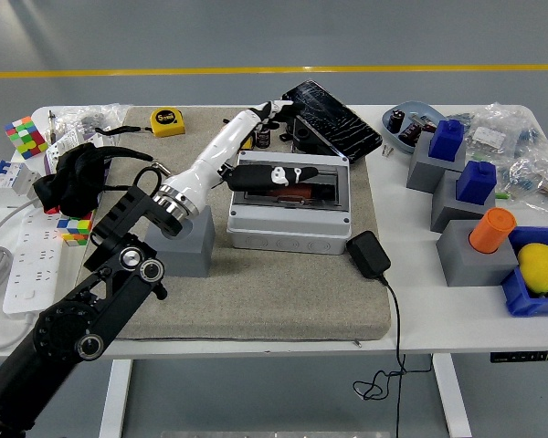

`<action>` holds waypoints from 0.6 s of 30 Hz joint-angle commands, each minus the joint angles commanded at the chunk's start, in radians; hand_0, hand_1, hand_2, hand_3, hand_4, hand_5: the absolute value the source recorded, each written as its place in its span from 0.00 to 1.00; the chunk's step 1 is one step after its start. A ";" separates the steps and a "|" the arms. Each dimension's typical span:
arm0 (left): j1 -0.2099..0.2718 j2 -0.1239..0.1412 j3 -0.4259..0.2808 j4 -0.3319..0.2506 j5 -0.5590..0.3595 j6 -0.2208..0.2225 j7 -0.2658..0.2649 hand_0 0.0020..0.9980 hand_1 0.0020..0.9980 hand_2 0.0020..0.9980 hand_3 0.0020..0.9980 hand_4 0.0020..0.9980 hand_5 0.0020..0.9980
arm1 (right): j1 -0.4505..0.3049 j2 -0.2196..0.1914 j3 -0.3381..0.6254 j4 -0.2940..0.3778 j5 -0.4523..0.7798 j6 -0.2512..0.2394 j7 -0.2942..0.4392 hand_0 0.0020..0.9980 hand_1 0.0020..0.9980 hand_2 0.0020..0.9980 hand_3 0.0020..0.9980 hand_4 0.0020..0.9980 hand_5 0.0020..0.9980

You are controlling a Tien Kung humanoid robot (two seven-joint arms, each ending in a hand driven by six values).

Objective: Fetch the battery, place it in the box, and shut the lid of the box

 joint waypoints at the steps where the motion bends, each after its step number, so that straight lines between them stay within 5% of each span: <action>1: 0.015 0.000 -0.021 -0.002 -0.036 0.009 -0.021 0.73 0.80 0.80 0.82 1.00 0.42 | 0.002 0.000 0.001 0.000 -0.001 0.000 0.000 0.63 0.62 0.64 0.56 0.99 0.43; 7: 0.120 0.000 -0.174 -0.012 -0.208 0.046 -0.118 0.72 0.78 0.78 0.80 1.00 0.42 | 0.013 -0.009 0.012 0.000 -0.007 -0.003 -0.002 0.63 0.62 0.64 0.56 0.99 0.43; 18: 0.222 0.015 -0.310 -0.014 -0.363 0.036 -0.164 0.70 0.76 0.78 0.80 1.00 0.43 | 0.019 -0.007 0.025 0.000 -0.009 -0.003 -0.003 0.63 0.62 0.64 0.56 0.99 0.43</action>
